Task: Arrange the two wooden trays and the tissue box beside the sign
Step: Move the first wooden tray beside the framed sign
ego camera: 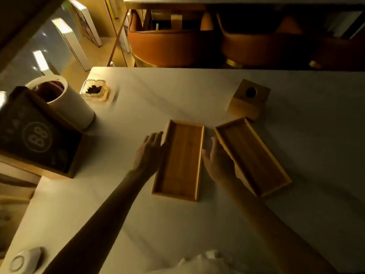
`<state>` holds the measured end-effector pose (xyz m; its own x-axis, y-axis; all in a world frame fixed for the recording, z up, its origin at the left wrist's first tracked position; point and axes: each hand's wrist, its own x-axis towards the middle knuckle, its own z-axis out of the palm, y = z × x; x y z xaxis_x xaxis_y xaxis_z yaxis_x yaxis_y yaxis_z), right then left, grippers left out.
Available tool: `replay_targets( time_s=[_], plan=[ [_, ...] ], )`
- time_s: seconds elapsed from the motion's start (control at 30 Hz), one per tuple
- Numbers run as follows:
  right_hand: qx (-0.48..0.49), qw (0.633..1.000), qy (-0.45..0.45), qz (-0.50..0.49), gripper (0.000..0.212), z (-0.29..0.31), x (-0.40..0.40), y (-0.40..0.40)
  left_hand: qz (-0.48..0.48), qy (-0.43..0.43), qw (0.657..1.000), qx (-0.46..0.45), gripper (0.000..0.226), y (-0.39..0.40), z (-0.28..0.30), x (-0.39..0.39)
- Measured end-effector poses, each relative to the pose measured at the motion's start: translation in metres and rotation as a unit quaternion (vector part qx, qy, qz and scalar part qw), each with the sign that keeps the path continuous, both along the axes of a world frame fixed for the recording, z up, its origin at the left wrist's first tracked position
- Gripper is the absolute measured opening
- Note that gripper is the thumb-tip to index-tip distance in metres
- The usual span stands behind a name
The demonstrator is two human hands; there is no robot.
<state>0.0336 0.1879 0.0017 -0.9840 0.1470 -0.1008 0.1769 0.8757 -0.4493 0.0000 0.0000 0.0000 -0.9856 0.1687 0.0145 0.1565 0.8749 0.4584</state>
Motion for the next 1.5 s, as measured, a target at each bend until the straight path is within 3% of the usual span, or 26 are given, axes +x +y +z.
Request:
replay_targets(
  time_s=[0.27, 0.37, 0.57, 0.7, 0.8, 1.0, 1.17, 1.3, 1.5],
  plan=[
    [-0.017, 0.991, -0.112, -0.065, 0.060, -0.059, 0.023, -0.018, 0.026, -0.146, 0.986, -0.074, 0.062, -0.012, -0.080, 0.033],
    [-0.018, 0.992, -0.111, -0.057, 0.053, -0.068, 0.028, -0.019, 0.037, -0.138, 0.988, -0.058, 0.057, -0.015, -0.089, 0.044],
    [-0.059, 0.991, -0.098, -0.065, 0.043, -0.070, 0.026, -0.019, 0.094, -0.095, 0.991, 0.018, 0.043, -0.004, -0.087, 0.044],
    [-0.119, 0.983, -0.103, -0.095, 0.043, -0.067, 0.021, -0.016, 0.200, -0.155, 0.948, 0.195, 0.037, 0.004, -0.076, 0.038],
    [-0.181, 0.971, -0.112, -0.104, 0.043, -0.059, 0.018, -0.011, 0.227, -0.178, 0.936, 0.203, 0.025, 0.006, -0.068, 0.037],
    [-0.268, 0.948, -0.148, -0.081, 0.046, -0.044, 0.012, 0.013, 0.204, -0.238, 0.919, 0.241, 0.038, 0.006, -0.034, 0.040],
    [-0.308, 0.943, -0.112, -0.065, 0.048, -0.034, 0.011, 0.026, 0.200, -0.233, 0.898, 0.316, 0.039, 0.007, -0.011, 0.051],
    [-0.364, 0.926, -0.076, -0.068, 0.045, -0.020, 0.006, 0.029, 0.185, -0.240, 0.858, 0.415, 0.042, 0.005, 0.005, 0.056],
    [-0.445, 0.892, -0.061, -0.047, 0.045, 0.005, -0.011, 0.008, 0.169, -0.237, 0.835, 0.467, 0.049, -0.028, 0.022, 0.055]
  ],
)
